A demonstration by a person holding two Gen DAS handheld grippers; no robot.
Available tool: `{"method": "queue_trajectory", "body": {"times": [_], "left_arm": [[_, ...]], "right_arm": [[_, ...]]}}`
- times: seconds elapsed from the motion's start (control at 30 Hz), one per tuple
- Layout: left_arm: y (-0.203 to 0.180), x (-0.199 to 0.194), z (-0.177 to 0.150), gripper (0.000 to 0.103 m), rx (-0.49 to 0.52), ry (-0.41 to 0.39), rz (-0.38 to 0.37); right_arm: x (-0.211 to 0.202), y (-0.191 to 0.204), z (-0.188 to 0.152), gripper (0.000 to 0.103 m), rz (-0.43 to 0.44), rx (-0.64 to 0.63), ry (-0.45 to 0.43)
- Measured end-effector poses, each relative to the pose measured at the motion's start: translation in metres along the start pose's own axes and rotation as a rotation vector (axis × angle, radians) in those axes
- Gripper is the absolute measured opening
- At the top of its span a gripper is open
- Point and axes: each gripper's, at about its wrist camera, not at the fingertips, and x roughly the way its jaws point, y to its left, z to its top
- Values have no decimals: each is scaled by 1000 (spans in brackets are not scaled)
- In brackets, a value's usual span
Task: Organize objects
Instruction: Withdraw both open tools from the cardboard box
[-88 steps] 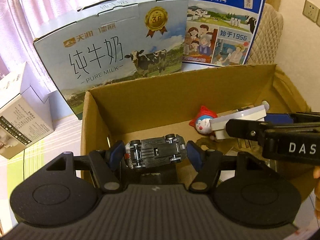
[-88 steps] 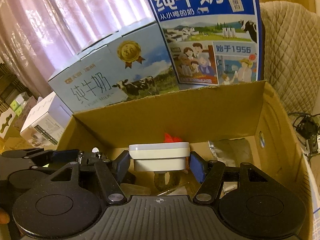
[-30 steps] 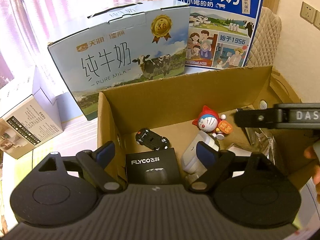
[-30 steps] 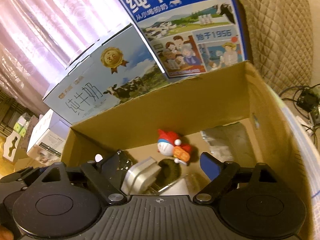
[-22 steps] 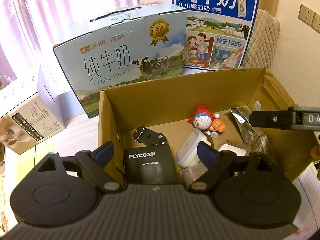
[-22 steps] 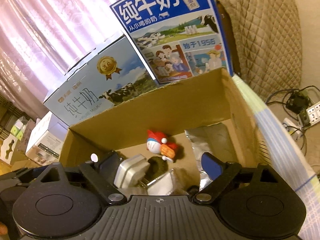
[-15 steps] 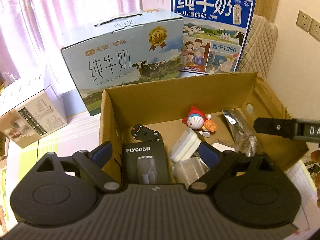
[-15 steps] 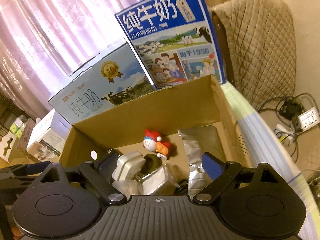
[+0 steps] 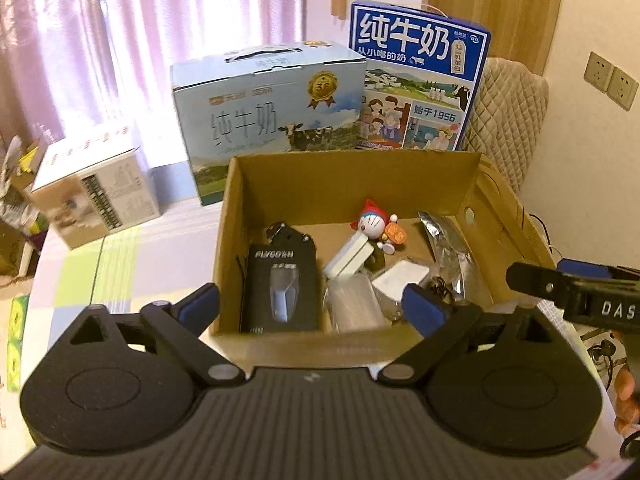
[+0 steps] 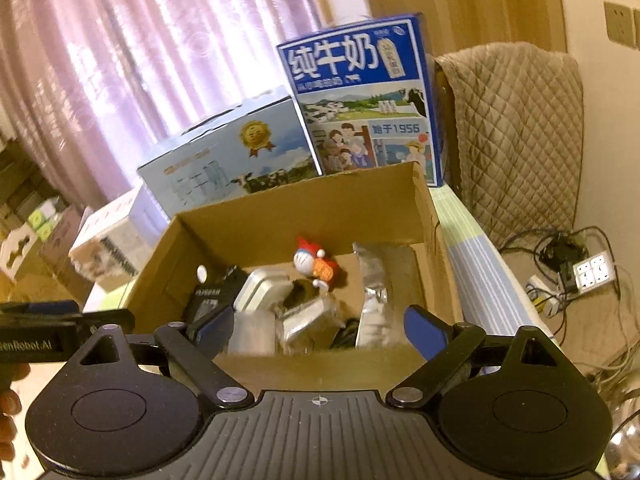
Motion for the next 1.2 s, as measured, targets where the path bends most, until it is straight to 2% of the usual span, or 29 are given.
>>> {"method": "queue_trajectory", "body": {"times": [0.27,0.53,0.83,1.2], "left_arm": [[-9,-38,-38,99,-44,-5,28],[-17,-71,-69,102,-68,-12,41],[-15,-103,-108,102,-31,22,4],[11,-143,-153,102,-31,64,-38]], "right_arm": [[-27,6,-29,89,37,-94,53],[-57,7,-55,89,20,-116,69],[-97,23,-87,89,-18,-87,81],[-134,61,-136,89,-37,-82,112]]}}
